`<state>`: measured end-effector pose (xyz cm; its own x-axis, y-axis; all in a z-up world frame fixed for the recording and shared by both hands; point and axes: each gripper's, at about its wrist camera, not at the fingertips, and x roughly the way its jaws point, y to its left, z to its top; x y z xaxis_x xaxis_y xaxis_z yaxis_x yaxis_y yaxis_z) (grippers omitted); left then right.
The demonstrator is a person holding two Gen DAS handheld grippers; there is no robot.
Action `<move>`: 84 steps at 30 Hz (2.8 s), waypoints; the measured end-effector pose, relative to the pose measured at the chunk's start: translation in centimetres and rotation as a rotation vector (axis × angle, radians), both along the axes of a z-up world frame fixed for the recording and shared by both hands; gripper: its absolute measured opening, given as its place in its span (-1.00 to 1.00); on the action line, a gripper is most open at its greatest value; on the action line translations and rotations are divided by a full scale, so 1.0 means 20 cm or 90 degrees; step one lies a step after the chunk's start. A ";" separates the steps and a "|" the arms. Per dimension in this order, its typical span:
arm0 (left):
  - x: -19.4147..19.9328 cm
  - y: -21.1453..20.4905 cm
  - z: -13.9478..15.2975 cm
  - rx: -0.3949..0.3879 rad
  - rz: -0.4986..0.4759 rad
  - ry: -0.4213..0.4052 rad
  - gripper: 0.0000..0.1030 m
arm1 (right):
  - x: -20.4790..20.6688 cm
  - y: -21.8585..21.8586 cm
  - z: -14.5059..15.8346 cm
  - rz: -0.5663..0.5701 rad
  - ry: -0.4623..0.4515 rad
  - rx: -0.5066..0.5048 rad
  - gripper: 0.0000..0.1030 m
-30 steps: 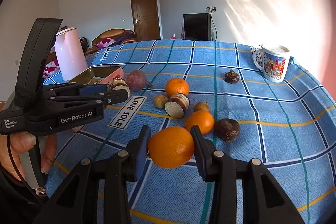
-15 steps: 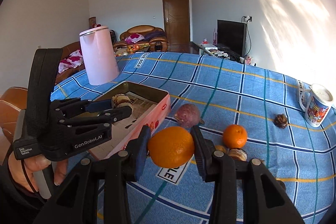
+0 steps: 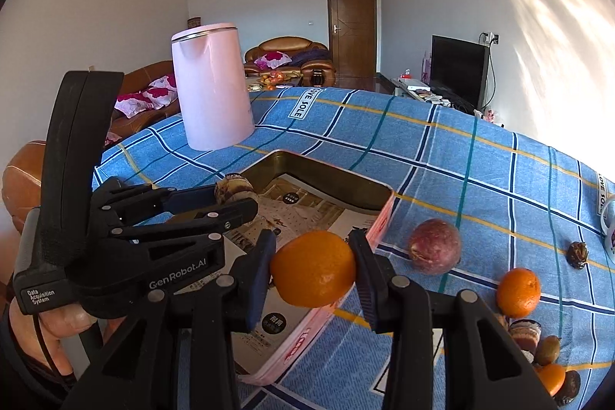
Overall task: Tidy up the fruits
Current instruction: 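Carry both held items over the tin box and open both tools, then grasp the dark brown bun with the right tool while the left tool grasps an orange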
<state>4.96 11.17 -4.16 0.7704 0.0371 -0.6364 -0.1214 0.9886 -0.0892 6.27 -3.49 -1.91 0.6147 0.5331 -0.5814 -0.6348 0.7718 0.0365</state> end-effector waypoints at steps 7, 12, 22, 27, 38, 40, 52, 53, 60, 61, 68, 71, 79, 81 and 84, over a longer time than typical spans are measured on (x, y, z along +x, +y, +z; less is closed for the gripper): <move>0.01 0.00 -0.02 -0.001 -0.004 0.011 -0.24 | 0.00 0.05 -0.06 0.011 0.007 -0.018 -0.19; 0.02 0.00 -0.05 -0.002 -0.003 0.023 -0.24 | 0.01 0.07 -0.09 0.011 0.013 -0.028 -0.19; 0.01 0.01 -0.04 -0.005 0.003 0.019 -0.17 | 0.01 0.06 -0.10 0.013 0.013 -0.021 -0.11; -0.02 -0.01 0.00 -0.003 0.011 -0.001 0.22 | 0.00 0.01 -0.07 -0.004 0.010 -0.006 0.11; -0.09 -0.30 0.10 0.016 -0.069 -0.042 0.55 | -0.11 -0.49 -0.05 -0.102 -0.018 -0.022 0.36; -0.08 -0.37 0.10 0.021 -0.090 -0.042 0.55 | -0.11 -0.61 -0.04 -0.137 -0.024 -0.025 0.36; -0.06 -0.73 0.10 0.047 -0.173 -0.038 0.55 | -0.12 -1.06 -0.06 -0.258 -0.024 -0.020 0.36; -0.06 -0.75 0.10 0.048 -0.178 -0.038 0.55 | -0.12 -1.08 -0.06 -0.265 -0.023 -0.022 0.36; -0.03 -0.92 0.07 0.047 -0.222 -0.026 0.55 | -0.08 -1.21 -0.14 -0.317 -0.001 -0.044 0.36; -0.03 -0.95 0.07 0.048 -0.228 -0.024 0.55 | -0.07 -1.22 -0.16 -0.319 0.006 -0.044 0.36; -0.02 -1.09 0.02 0.055 -0.266 -0.009 0.55 | -0.02 -1.24 -0.20 -0.298 0.051 -0.039 0.36; -0.01 -1.13 0.00 0.056 -0.280 0.000 0.55 | 0.00 -1.24 -0.21 -0.294 0.071 -0.042 0.28; 0.01 -1.19 -0.03 0.048 -0.306 0.023 0.55 | 0.05 -1.22 -0.25 -0.268 0.112 -0.058 0.12; 0.01 -1.21 -0.04 0.050 -0.313 0.026 0.55 | 0.06 -1.22 -0.24 -0.261 0.115 -0.054 0.07; 0.01 -1.24 -0.04 0.051 -0.323 0.030 0.55 | 0.08 -1.23 -0.25 -0.249 0.123 -0.043 -0.16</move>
